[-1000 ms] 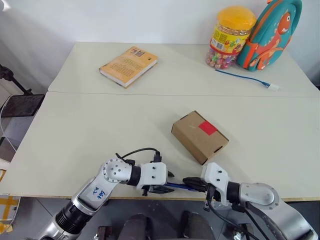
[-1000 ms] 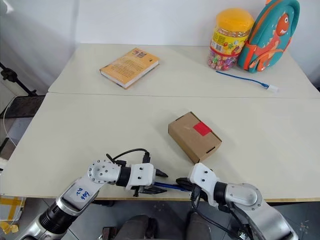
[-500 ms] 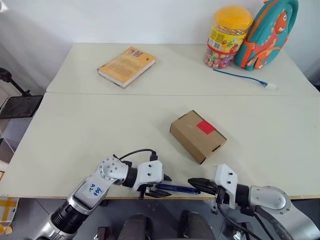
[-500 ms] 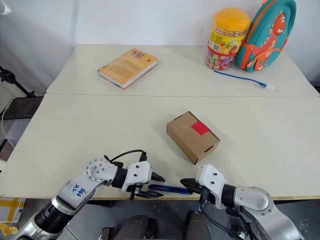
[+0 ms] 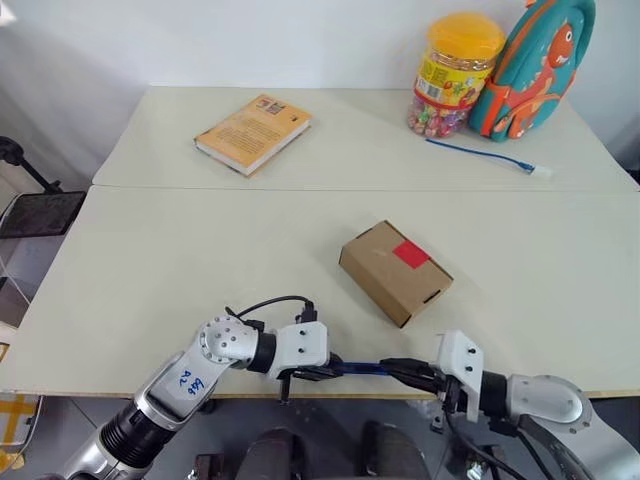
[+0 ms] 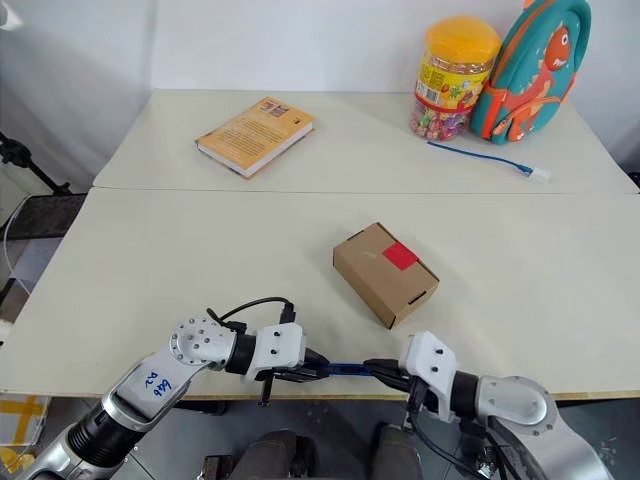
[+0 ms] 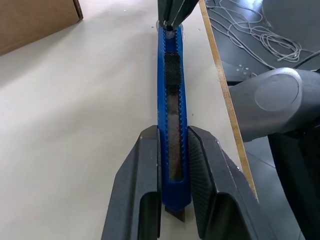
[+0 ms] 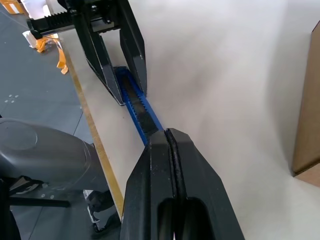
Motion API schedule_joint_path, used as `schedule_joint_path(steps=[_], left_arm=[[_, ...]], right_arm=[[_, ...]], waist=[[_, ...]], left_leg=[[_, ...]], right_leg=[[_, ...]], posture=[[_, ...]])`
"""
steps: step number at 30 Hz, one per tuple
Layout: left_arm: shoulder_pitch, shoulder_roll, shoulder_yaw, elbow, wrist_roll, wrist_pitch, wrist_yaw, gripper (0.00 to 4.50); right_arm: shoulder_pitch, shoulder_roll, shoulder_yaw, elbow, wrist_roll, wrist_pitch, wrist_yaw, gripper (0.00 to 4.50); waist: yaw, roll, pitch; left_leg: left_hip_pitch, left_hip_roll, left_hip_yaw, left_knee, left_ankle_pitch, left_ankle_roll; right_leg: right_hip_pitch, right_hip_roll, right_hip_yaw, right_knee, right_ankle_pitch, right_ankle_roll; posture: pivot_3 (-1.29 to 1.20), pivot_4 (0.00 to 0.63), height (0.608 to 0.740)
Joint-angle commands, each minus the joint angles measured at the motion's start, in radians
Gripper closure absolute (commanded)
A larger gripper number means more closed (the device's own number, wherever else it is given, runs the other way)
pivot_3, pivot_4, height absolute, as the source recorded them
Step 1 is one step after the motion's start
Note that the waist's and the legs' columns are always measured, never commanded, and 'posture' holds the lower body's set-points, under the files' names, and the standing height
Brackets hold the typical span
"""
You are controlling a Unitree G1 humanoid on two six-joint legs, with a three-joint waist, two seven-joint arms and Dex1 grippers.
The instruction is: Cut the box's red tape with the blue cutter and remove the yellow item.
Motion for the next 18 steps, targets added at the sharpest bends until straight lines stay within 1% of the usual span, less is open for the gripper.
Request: schedule_joint_path(steps=[1,10,18], left_arm=[[0.036,0.021,-0.069,0.056,0.054,0.009,-0.012,4.08],[0.019,0.007,-0.077,0.062,0.072,-0.017,0.002,4.08],[0.013,0.0,-0.079,0.057,0.076,-0.003,0.009,4.08]], right_arm=[[-0.002,-0.01,-0.014,-0.031,-0.001,-0.018,0.011,4.5],[-0.073,-0.009,0.06,0.022,-0.067,0.044,-0.004,4.5],[-0.104,0.005,0.128,0.04,-0.097,0.045,0.005,4.5]], waist=[[0.0,0.0,0.0],[0.003,0.0,0.0],[0.002,0.001,-0.002]], left_leg=[[0.0,0.0,0.0,0.0,0.0,0.0],[0.0,-0.001,0.0,0.0,0.0,0.0],[0.0,-0.002,-0.001,0.0,0.0,0.0]], right_leg=[[0.0,0.0,0.0,0.0,0.0,0.0],[0.0,-0.001,0.0,0.0,0.0,0.0],[0.001,-0.001,0.0,0.0,0.0,0.0]], posture=[[0.0,0.15,0.74],[0.0,0.15,0.74],[0.0,0.15,0.74]])
